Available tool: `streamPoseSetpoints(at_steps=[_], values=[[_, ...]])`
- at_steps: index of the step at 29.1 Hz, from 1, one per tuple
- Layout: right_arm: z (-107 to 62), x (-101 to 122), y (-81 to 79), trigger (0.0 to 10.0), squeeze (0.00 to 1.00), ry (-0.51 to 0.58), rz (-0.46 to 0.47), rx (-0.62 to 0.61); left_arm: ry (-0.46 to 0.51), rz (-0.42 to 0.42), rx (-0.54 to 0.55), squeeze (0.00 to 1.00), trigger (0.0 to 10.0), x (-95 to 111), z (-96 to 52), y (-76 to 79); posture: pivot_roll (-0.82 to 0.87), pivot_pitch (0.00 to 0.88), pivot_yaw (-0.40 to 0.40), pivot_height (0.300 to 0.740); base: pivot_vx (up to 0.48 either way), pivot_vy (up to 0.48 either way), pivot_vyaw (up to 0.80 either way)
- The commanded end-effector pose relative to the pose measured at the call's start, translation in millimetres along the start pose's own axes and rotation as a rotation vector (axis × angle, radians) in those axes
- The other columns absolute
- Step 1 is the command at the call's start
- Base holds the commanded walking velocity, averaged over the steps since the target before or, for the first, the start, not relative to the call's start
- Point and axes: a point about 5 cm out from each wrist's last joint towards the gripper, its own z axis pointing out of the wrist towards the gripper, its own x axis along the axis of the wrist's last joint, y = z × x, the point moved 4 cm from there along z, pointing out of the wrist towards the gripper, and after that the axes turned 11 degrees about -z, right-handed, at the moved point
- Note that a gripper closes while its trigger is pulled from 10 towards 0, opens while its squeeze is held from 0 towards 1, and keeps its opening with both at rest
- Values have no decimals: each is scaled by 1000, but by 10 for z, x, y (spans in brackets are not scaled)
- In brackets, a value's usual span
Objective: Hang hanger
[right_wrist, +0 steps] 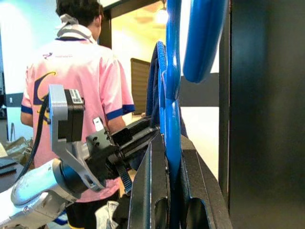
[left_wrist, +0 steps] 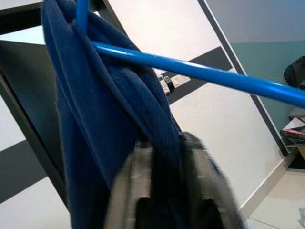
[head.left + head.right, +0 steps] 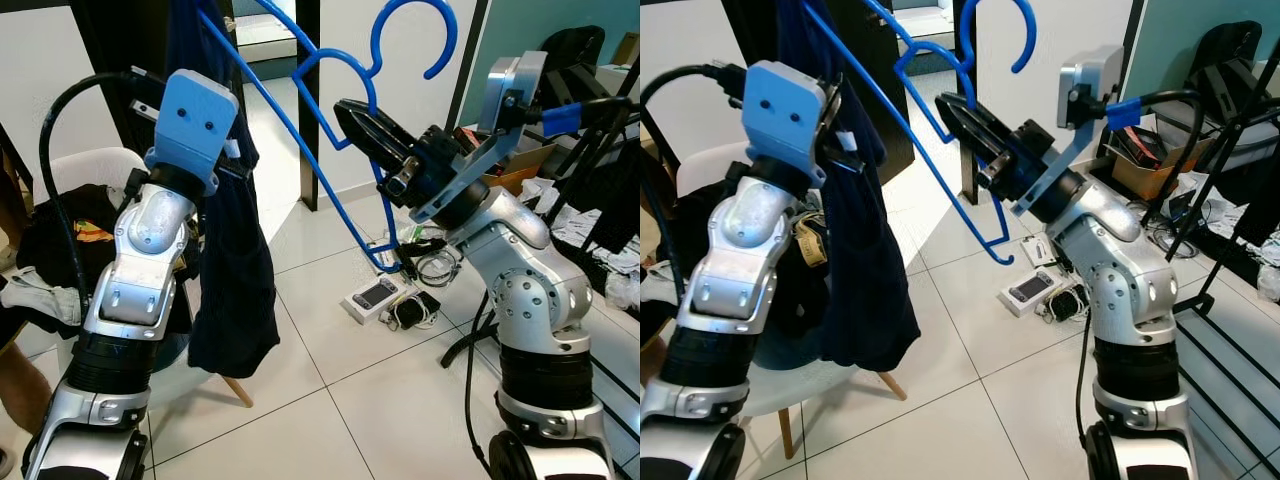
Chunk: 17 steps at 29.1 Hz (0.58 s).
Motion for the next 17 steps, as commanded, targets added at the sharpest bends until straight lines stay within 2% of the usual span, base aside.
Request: streamPoseSetpoints(at_steps=[1, 3, 4, 5, 6, 7, 9, 10, 13, 16, 17], values=[[32, 185, -24, 10000, 0, 75, -24, 20, -8, 19, -1, 1000, 10000, -19, -19, -56, -12, 3, 26, 740, 0, 0, 0], [26, 189, -16, 10000, 0, 70, -36, 19, 0, -34, -34, 1000, 10000, 14, -14, -48, -11, 3, 25, 740, 0, 0, 0], [26, 189, -16, 10000, 0, 70, -36, 19, 0, -34, -34, 1000, 10000, 14, -14, -48, -11, 3, 25, 740, 0, 0, 0], [21, 201, 2, 10000, 0, 70, -38, 13, 0, -101, -64, 1000, 10000, 26, -23, -26, -10, 3, 25, 740, 0, 0, 0], [21, 201, 2, 10000, 0, 70, -38, 13, 0, -101, -64, 1000, 10000, 26, -23, -26, -10, 3, 25, 740, 0, 0, 0], [18, 211, 25, 10000, 0, 69, -43, 4, 3, -168, -92, 1000, 10000, 44, -37, -12, -10, 4, 25, 740, 0, 0, 0], [18, 211, 25, 10000, 0, 69, -43, 4, 3, -168, -92, 1000, 10000, 44, -37, -12, -10, 4, 25, 740, 0, 0, 0], [15, 221, 59, 10000, 0, 67, -46, -11, 19, -205, -98, 1000, 10000, 82, -56, -37, -7, 6, 24, 740, 0, 0, 0], [12, 228, 92, 10000, 0, 64, -49, -26, 37, -226, -94, 1000, 10000, 123, -74, -76, -7, 6, 24, 740, 0, 0, 0], [34, 237, 149, 10000, 0, 62, -66, -62, 22, -397, -73, 1000, 10000, 97, -150, -98, 2, 10, 14, 740, 0, 0, 0], [41, 241, 154, 10000, 0, 62, -68, -66, 22, -431, -70, 1000, 10000, 95, -164, -91, 2, 10, 14, 740, 0, 0, 0]])
